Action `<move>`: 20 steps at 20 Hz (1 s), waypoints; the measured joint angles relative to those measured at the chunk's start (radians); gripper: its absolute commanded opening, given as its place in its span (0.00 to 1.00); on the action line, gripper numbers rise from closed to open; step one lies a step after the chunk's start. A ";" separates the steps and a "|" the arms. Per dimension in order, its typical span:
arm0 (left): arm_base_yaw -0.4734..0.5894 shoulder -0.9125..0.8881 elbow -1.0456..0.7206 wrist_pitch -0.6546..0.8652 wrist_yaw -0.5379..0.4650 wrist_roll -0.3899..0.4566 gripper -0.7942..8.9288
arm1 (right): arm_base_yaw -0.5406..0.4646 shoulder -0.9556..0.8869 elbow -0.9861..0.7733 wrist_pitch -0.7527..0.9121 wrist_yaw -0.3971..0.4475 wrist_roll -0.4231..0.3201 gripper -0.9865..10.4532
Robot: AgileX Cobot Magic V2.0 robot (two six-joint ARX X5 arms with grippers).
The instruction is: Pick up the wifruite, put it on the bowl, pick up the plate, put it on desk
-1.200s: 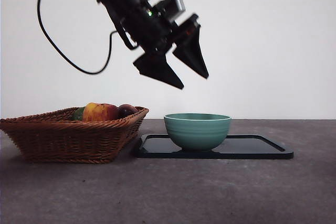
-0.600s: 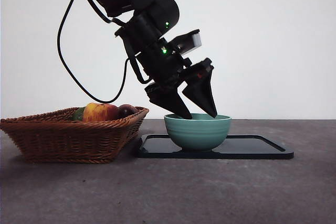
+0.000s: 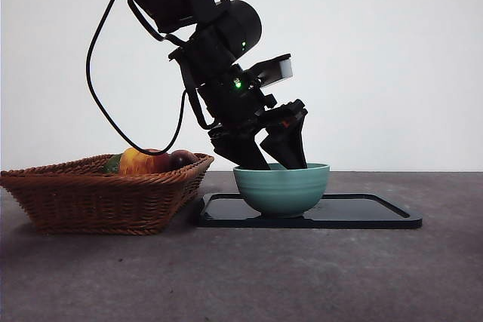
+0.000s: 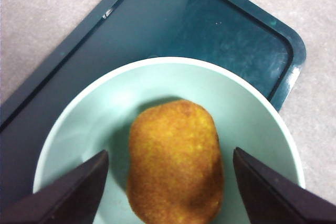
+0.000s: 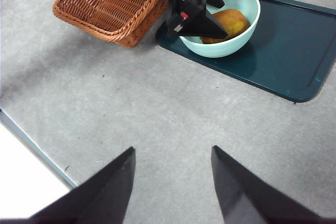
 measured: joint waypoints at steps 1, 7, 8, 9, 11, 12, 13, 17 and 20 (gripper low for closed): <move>0.000 0.000 0.000 0.000 -0.002 0.000 0.46 | 0.000 0.000 0.000 0.000 0.000 0.000 0.29; 0.000 0.002 0.000 0.000 -0.018 0.006 0.46 | 0.000 0.000 0.000 0.000 0.000 0.000 0.29; -0.001 0.004 0.000 -0.001 -0.036 0.006 0.46 | 0.000 0.000 0.000 0.000 0.000 0.000 0.29; -0.001 0.008 0.000 -0.002 -0.041 0.007 0.46 | 0.000 0.000 0.000 0.000 0.000 0.000 0.29; -0.001 0.011 0.000 -0.002 -0.045 0.007 0.46 | 0.000 0.000 0.000 0.000 0.000 0.000 0.29; -0.003 0.011 0.000 -0.001 -0.048 0.007 0.46 | 0.000 0.000 0.000 0.000 0.000 0.000 0.29; -0.005 0.011 0.000 0.000 -0.047 0.007 0.46 | 0.000 0.000 0.000 0.000 0.000 0.000 0.29; -0.013 0.011 0.000 0.000 -0.048 0.007 0.27 | 0.000 0.000 0.000 0.000 0.000 0.000 0.29; -0.014 0.011 0.000 0.000 -0.048 0.007 0.26 | 0.000 0.000 0.000 0.000 0.000 0.000 0.29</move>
